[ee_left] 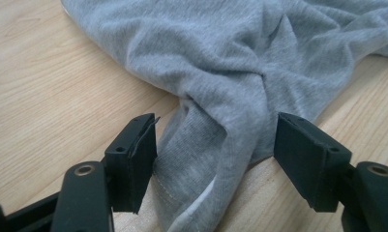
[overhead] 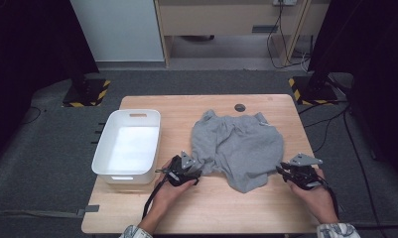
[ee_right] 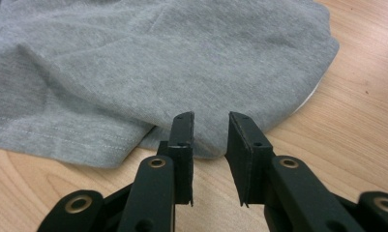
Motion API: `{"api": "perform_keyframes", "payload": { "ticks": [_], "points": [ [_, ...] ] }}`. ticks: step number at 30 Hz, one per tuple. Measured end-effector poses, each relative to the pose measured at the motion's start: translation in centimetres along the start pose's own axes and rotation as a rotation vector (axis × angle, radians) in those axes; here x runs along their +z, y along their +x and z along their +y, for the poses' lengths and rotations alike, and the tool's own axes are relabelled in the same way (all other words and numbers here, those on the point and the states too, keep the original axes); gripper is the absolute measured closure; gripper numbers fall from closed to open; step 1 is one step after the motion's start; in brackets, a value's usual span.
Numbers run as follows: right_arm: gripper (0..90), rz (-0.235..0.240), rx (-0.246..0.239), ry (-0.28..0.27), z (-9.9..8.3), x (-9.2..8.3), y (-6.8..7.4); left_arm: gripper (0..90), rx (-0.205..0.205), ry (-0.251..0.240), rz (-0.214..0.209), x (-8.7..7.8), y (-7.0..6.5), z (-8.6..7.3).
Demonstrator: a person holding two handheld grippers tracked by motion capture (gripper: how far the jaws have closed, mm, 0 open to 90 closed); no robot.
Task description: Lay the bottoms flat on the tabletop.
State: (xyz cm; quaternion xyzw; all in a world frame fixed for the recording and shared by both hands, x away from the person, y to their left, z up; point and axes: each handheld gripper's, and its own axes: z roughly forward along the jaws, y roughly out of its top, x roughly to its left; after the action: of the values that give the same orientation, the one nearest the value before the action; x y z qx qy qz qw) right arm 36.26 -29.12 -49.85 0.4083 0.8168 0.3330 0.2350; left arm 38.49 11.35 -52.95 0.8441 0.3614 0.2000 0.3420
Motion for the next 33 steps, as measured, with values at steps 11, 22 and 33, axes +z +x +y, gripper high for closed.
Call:
{"api": "perform_keyframes", "payload": {
  "ticks": [11, 22, 33],
  "points": [
    [69.9, -0.003, 0.018, 0.014, -0.38, 0.06, -0.21, 30.6, -0.024, -0.004, -0.005, 0.11, 0.23, -0.15],
    [61.3, 0.003, 0.040, 0.016, -0.40, -0.05, -0.27, 37.4, -0.052, 0.006, -0.049, 0.07, 0.36, -0.13],
    [58.0, 0.010, 0.045, 0.039, -0.93, 0.09, -0.41, 61.1, -0.028, 0.025, -0.071, -0.21, -0.09, 0.23]
  ]
}}
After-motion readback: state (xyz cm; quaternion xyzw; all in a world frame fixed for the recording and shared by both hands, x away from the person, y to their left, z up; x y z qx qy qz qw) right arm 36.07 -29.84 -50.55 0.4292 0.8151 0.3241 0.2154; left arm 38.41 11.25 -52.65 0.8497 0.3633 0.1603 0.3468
